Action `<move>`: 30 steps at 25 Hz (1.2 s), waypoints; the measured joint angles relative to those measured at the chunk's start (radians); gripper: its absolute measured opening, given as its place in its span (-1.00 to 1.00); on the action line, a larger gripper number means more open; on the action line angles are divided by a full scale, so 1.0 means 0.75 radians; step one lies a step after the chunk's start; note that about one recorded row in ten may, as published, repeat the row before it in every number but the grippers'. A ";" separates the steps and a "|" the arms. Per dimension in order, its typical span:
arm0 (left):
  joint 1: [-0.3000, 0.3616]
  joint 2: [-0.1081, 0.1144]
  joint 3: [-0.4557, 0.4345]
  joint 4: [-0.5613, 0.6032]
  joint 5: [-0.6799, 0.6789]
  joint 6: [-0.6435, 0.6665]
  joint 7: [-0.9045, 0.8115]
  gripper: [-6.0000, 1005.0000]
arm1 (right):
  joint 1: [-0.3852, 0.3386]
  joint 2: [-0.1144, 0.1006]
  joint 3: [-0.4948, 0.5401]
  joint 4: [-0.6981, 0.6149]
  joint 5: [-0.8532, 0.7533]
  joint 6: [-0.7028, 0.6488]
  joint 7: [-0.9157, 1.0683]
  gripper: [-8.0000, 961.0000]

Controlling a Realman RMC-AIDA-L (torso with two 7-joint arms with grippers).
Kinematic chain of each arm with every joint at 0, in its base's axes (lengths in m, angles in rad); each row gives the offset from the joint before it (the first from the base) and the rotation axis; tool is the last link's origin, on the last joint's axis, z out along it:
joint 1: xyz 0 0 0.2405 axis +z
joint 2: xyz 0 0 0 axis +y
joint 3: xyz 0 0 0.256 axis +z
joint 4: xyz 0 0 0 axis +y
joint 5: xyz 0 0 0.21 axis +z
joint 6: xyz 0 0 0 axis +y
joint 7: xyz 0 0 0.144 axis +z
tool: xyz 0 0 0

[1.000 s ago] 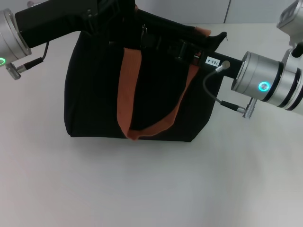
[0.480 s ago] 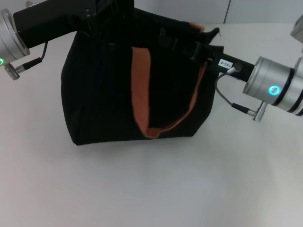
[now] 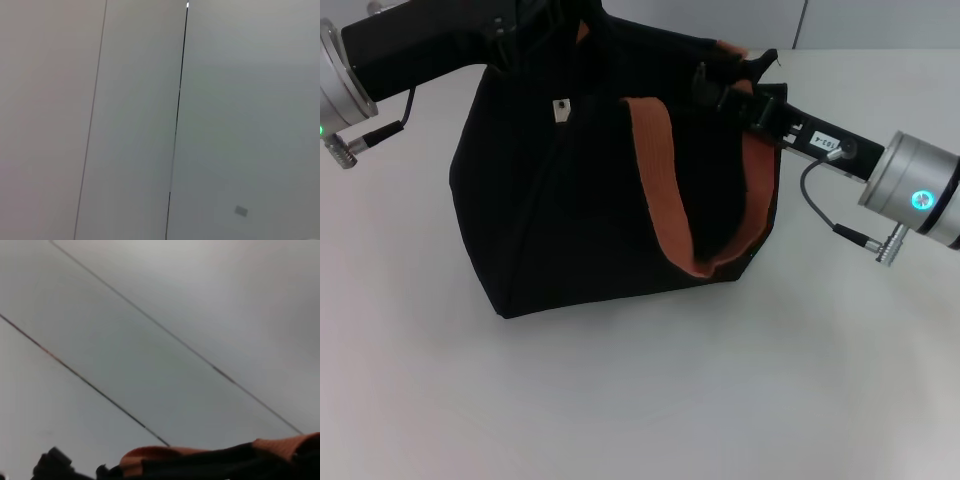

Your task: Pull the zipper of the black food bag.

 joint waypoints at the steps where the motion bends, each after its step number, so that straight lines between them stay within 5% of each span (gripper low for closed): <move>1: 0.001 0.000 0.000 0.000 0.000 0.000 0.000 -0.74 | -0.006 -0.001 0.011 0.000 0.000 0.002 0.000 -0.99; 20: 0.004 0.000 -0.018 -0.012 -0.005 -0.014 0.002 -0.73 | -0.115 -0.002 0.177 -0.009 0.004 -0.021 -0.068 -0.98; 27: -0.005 -0.001 -0.015 -0.026 -0.006 -0.116 0.093 -0.72 | -0.192 0.053 0.388 0.024 0.016 -0.325 -0.451 -0.97; 30: -0.017 -0.003 -0.006 -0.055 -0.005 -0.154 0.167 -0.72 | -0.186 0.053 0.391 0.061 0.016 -0.393 -0.530 -0.92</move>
